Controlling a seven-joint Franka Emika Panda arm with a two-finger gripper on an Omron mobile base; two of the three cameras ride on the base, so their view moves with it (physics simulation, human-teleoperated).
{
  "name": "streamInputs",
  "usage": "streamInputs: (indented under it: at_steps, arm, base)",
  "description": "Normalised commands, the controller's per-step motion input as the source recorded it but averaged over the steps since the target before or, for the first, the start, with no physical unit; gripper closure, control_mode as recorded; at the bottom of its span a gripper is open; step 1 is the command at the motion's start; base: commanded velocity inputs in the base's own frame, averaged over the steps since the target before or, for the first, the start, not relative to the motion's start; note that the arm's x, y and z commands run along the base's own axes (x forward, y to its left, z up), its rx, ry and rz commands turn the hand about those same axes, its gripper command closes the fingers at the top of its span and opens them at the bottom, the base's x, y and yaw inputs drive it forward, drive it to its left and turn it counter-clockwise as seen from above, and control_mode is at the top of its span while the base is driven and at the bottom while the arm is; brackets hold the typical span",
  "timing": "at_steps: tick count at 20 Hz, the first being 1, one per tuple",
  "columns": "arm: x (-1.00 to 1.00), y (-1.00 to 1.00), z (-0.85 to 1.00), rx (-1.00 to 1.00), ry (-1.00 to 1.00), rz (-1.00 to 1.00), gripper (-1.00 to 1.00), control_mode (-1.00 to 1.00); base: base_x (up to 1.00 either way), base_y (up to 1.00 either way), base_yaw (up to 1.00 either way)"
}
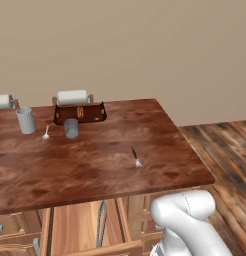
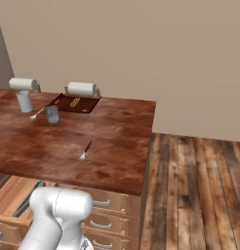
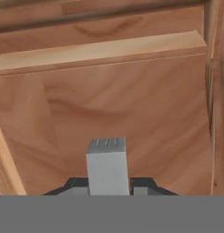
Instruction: Take the tongs from the drawer on the left and place them on the dining counter next to the tray containing the hot dog.
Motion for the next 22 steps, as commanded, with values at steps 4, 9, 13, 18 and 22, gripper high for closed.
streamInputs:
  at_steps: [4,9,13,18,22]
  arm:
    - [0.00,0.00,0.00,0.00,0.00,0.00,-1.00,-1.00]
    - [-0.15,-0.05,0.12,0.06,0.00,0.00,-1.00,-1.00]
    - [-0.29,-0.05,0.36,0.13,0.00,0.00,-1.00,-1.00]
    - [-0.18,-0.16,0.41,0.17,0.00,0.00,-1.00,-1.00]
    - [-0.01,-0.31,0.27,0.20,0.00,0.00,-1.00,-1.00]
  base:
    - [0.00,0.00,0.00]
    - [0.00,0.00,0.00]
    - [0.00,0.00,0.00]
    - [0.00,0.00,0.00]
    - [0.00,0.00,0.00]
